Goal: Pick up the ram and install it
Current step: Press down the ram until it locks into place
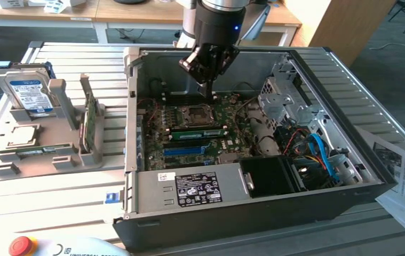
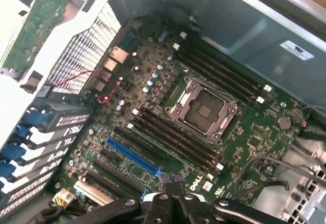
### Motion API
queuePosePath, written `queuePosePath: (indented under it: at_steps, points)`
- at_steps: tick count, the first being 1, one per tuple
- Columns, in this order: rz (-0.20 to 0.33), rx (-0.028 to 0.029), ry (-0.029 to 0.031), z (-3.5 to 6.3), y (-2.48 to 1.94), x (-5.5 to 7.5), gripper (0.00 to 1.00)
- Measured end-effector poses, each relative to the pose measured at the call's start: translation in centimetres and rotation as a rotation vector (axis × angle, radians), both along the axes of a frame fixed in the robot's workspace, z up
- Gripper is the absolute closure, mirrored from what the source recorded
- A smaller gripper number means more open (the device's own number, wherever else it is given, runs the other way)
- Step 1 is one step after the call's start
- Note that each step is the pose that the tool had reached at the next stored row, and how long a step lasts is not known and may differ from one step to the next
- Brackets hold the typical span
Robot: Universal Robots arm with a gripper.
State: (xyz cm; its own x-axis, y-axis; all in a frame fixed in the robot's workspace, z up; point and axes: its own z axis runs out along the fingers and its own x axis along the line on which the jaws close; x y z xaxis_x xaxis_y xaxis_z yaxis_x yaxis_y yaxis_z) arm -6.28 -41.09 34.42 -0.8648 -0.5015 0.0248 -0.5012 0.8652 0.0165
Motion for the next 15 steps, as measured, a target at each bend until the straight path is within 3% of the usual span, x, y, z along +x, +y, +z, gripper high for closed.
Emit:
queuePosePath:
  at_steps: [15]
  points:
    - [-0.245, -0.0001, 0.0, -0.17, 0.0, 0.0, 0.9]
